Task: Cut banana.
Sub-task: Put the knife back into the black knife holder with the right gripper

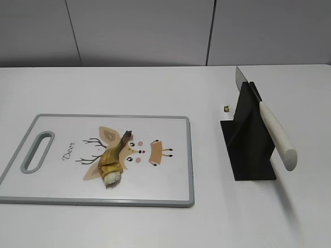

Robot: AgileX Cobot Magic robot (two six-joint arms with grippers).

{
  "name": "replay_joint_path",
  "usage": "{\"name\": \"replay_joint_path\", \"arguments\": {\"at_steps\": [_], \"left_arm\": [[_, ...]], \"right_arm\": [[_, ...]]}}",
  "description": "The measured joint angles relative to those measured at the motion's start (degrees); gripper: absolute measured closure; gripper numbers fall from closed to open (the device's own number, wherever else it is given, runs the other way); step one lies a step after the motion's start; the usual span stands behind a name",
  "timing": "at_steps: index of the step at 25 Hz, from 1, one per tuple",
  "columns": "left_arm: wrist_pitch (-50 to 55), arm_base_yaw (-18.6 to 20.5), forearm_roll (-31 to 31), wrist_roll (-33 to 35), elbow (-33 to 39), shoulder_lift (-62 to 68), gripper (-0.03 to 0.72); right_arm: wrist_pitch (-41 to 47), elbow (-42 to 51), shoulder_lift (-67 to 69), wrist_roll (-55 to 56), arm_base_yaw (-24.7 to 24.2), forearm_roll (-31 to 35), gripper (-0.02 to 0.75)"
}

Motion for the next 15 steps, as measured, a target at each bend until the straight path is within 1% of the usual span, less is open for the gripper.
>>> {"name": "replay_joint_path", "arguments": {"at_steps": [15], "left_arm": [[0.0,0.0,0.0,0.0,0.0,0.0,0.144]], "right_arm": [[0.4,0.3,-3.8,-0.1,-0.5,-0.9,0.144]]}}
